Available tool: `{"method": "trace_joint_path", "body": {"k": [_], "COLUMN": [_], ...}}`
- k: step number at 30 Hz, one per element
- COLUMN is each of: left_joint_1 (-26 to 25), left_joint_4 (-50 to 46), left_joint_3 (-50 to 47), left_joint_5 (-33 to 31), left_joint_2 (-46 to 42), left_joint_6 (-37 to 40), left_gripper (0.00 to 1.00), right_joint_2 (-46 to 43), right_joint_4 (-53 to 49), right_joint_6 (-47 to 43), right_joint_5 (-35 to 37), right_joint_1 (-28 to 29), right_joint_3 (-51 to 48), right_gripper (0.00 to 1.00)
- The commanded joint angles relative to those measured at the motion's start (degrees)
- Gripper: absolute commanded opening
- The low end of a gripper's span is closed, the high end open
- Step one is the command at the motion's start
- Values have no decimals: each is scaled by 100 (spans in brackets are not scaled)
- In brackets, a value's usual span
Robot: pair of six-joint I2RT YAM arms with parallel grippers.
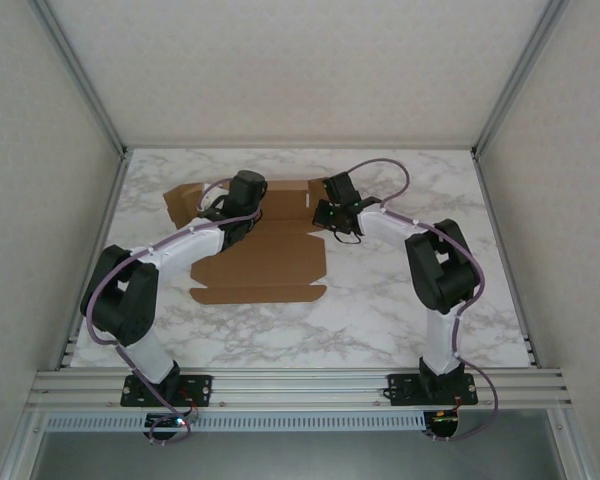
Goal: Fold the paper box
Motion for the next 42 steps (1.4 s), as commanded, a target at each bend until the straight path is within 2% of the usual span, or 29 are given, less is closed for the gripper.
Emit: {"method": "trace_joint_path", "body": {"k": [1,12,15,30,42], "left_joint_1": [50,57,57,57,57], "left_joint_4": [-662,-625,-566,-436,-433], "left_joint_3": [-190,-216,-241,-347,-405], "left_joint_5": [254,283,326,406,406], "left_joint_2": [125,90,86,35,-19], "left_joint_6": [122,113,109,71,69], "left_gripper": [0,0,0,0,0], "right_joint_2": [290,569,617,327,180], "right_joint_4": [-381,-388,-328,1161,1904], "right_joint_6": [-221,-126,-134,661,1161], "right_joint_5": [562,356,68,-1473,-1810], "right_joint_1": [-133,-175,-174,-216,-210], "right_joint_3": [314,132,91,-398,-716], "right_gripper": [0,0,0,0,0]}}
